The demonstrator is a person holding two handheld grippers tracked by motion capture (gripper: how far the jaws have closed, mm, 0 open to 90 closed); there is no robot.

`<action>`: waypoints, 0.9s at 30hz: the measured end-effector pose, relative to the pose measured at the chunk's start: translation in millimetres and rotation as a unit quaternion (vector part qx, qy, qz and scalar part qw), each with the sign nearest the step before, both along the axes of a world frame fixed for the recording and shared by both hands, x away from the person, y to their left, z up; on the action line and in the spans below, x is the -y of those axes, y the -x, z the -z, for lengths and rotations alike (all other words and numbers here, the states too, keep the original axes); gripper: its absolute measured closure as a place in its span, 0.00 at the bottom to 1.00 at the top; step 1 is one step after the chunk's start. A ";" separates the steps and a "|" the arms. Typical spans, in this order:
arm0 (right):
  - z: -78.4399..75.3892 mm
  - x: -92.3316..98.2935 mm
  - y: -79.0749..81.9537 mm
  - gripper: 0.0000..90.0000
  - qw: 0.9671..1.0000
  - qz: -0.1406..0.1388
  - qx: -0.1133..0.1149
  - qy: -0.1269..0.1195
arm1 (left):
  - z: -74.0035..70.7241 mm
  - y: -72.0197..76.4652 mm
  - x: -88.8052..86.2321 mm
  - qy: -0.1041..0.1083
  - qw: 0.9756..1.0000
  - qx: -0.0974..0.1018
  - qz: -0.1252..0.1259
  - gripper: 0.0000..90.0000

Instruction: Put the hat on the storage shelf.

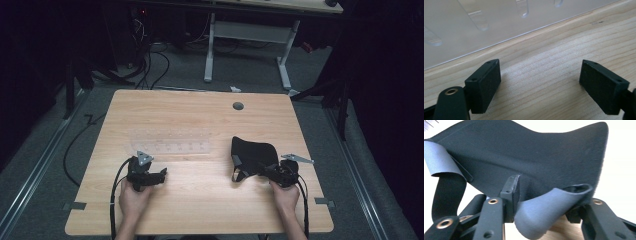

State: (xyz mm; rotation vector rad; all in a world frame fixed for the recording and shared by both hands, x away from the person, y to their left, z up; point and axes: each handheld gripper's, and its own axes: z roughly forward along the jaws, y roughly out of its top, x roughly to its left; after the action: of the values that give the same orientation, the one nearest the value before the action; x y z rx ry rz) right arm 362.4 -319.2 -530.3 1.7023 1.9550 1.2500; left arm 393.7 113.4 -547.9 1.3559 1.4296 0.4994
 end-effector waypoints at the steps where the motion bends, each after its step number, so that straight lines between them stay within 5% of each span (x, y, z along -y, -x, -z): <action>1: 0.6 -0.5 -0.4 0.63 1.000 0.000 -0.001 -0.001 | -0.1 0.0 0.2 0.001 1.000 0.000 -0.001 0.20; 15: -1.4 1.1 0.4 0.86 1.000 -0.010 0.003 -0.013 | -0.1 -0.1 0.2 0.001 1.000 0.000 -0.001 0.20; 27: -5.9 3.6 3.0 0.93 0.999 -0.011 0.015 -0.038 | -0.1 -0.2 -0.4 0.001 1.000 0.000 0.002 0.20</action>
State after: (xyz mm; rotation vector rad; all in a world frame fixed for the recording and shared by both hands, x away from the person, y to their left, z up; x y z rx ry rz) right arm 359.4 -322.8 -524.4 1.6916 1.9365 1.3670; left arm 393.9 113.8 -547.8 1.3568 1.4281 0.4954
